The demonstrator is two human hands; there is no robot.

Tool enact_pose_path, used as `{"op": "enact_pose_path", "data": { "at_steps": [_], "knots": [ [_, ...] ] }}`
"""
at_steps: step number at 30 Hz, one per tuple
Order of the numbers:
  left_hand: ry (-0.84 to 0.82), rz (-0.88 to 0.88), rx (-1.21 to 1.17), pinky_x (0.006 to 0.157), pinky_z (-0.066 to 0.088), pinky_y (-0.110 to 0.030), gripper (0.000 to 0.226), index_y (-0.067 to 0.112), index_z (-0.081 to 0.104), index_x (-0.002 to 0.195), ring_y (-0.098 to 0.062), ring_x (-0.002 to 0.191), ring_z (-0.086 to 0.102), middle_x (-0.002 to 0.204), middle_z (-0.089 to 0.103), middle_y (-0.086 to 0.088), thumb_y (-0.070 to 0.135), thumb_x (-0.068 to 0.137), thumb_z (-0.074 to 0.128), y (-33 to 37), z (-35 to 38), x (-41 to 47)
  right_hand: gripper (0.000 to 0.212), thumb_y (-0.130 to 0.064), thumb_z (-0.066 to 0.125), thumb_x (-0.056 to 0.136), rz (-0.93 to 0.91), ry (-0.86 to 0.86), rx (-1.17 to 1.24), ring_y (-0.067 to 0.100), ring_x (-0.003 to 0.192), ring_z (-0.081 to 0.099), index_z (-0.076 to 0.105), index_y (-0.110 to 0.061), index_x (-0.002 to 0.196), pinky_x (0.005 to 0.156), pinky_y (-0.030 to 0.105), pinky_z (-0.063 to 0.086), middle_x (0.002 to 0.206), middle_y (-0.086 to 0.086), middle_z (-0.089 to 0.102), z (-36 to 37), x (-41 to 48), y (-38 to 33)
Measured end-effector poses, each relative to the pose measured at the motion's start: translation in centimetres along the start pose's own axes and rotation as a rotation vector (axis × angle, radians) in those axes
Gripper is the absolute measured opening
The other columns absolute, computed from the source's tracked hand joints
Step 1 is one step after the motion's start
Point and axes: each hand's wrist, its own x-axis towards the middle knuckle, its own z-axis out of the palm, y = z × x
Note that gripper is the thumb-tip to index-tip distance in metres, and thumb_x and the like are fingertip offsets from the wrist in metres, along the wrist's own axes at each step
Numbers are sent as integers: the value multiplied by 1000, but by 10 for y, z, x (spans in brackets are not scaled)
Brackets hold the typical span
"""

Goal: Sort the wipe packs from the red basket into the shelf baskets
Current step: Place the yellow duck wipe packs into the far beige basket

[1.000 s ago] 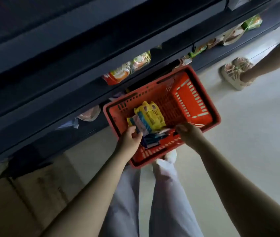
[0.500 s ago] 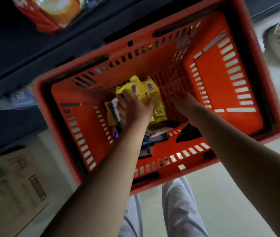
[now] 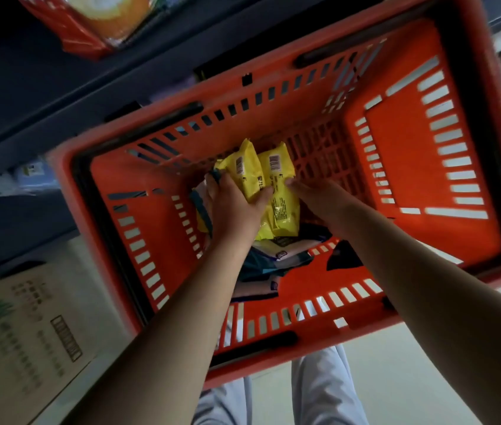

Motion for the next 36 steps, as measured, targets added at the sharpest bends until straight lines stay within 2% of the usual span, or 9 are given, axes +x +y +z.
{"op": "enact_pose_path", "data": {
  "at_steps": [6,12,16,19,22,25,28,33,36],
  "knots": [
    [169,29,19,96,30,-27,38,7,64,99,-29,126,41,141,42,-10,44,91,59,-10,-26,-19,52,-55,60,85,-104,-11,124,27,111,62,63,-14,117,101,52,46,118,8,67,7,-13,-8],
    [20,69,-330,71,52,-44,20,32,56,85,-25,78,63,87,64,-3,49,94,52,0,-55,-59,60,-40,61,90,-214,-78,367,51,120,49,46,7,123,96,68,42,129,36,47,-4,-63,-26],
    [-125,75,-676,89,53,-52,18,58,64,78,-20,94,67,93,70,7,47,91,58,33,-92,-109,57,-45,41,95,-296,-190,531,36,119,58,48,-1,131,97,50,50,129,24,58,-15,-130,-48],
    [-201,158,-795,93,51,-46,13,53,67,95,-12,104,67,105,72,13,43,92,59,64,-136,-160,56,-44,51,91,-384,-214,561,37,95,61,50,8,111,85,50,50,105,31,59,-16,-196,-79],
    [-174,225,-875,97,49,-53,21,39,67,105,-23,106,66,111,71,0,47,86,63,94,-189,-228,32,-32,73,77,-428,-176,635,26,73,60,54,-9,87,71,40,51,84,15,61,-18,-269,-114],
    [-123,256,-990,94,50,-50,18,33,68,101,-20,99,69,105,73,-1,41,86,63,117,-238,-291,58,-35,88,56,-487,-186,666,23,79,64,54,-15,98,72,38,53,93,10,61,-23,-339,-146],
    [-65,276,-1178,92,51,-47,29,18,66,108,-22,97,69,107,73,-8,30,82,60,129,-283,-347,70,-22,79,63,-551,-226,585,20,86,72,50,-15,125,66,31,57,104,7,68,-23,-408,-177],
    [-49,289,-1409,68,57,-38,39,11,64,121,-28,98,70,116,69,-15,32,90,52,113,-353,-402,55,-17,78,70,-583,-334,429,32,100,70,60,-10,121,84,49,57,110,13,72,7,-490,-221],
    [-6,259,-1484,77,54,-40,39,13,62,126,-29,105,67,119,68,-13,34,98,44,85,-394,-422,51,-14,78,72,-609,-324,389,33,97,70,60,-12,120,85,55,55,108,13,73,47,-522,-248]
  ]
}}
